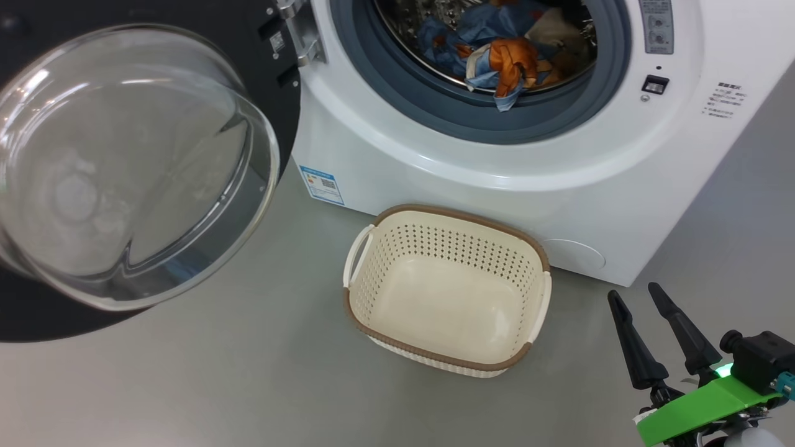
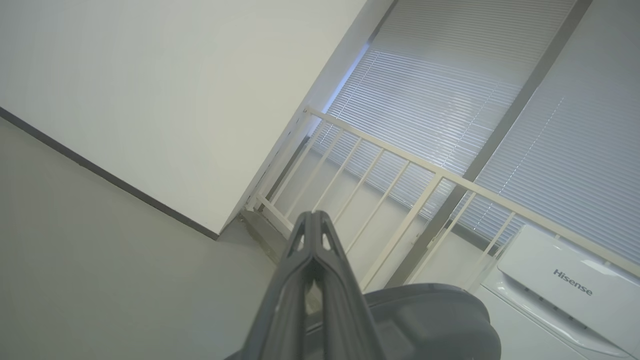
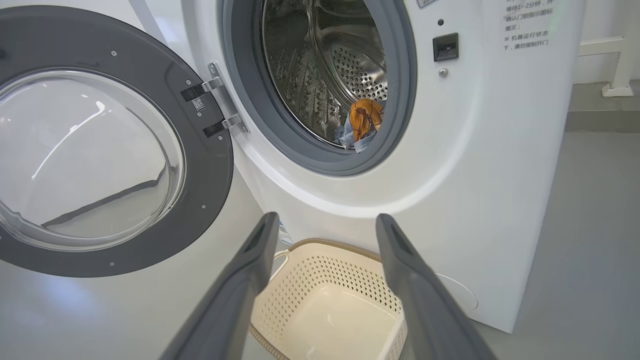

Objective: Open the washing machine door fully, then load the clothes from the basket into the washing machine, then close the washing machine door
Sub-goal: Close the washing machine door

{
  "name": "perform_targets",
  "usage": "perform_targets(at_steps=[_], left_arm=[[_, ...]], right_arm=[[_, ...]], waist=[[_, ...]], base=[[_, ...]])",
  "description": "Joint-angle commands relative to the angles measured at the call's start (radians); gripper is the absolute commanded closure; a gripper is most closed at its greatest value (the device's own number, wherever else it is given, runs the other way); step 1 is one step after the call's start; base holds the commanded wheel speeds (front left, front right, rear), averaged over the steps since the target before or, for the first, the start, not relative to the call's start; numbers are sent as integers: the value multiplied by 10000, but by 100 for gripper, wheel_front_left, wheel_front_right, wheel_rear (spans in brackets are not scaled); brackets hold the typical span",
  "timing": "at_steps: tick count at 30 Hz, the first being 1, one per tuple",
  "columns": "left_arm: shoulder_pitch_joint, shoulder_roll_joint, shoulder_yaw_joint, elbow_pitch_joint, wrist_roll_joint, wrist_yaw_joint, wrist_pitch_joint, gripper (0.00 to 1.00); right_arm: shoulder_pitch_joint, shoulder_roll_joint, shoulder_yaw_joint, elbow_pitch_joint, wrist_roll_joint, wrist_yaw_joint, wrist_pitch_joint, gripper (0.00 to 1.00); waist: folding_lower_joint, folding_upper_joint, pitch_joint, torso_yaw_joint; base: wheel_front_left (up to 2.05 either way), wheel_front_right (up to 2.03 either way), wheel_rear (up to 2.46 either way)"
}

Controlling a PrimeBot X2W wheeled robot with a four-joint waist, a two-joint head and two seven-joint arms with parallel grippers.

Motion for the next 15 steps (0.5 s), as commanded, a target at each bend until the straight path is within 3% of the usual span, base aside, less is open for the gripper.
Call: perform_targets(at_steps=[1, 7, 13, 15], left_arm=[[-525, 842, 322, 61, -336, -26, 270, 100], [-1705, 2004, -76, 1903, -1681, -26, 2293, 100], [-2500, 2514, -738, 3644, -2767, -26, 5515, 100], [-2740, 2668, -749, 4150, -2940, 22, 6026, 100]], right_arm=[[-222, -161, 215, -228, -39, 16, -48, 0], [-127, -194, 116, -325, -66, 16, -48, 0], [0, -219, 29, -398, -105, 16, -48, 0], [19, -212, 12, -417, -121, 16, -48, 0]], waist=[[0, -1, 40, -137], [0, -1, 165, -227], [0, -1, 270, -173], [0, -1, 298, -151]], base=[[0, 0, 0], [0, 0, 0], [0, 0, 0], [0, 0, 0]])
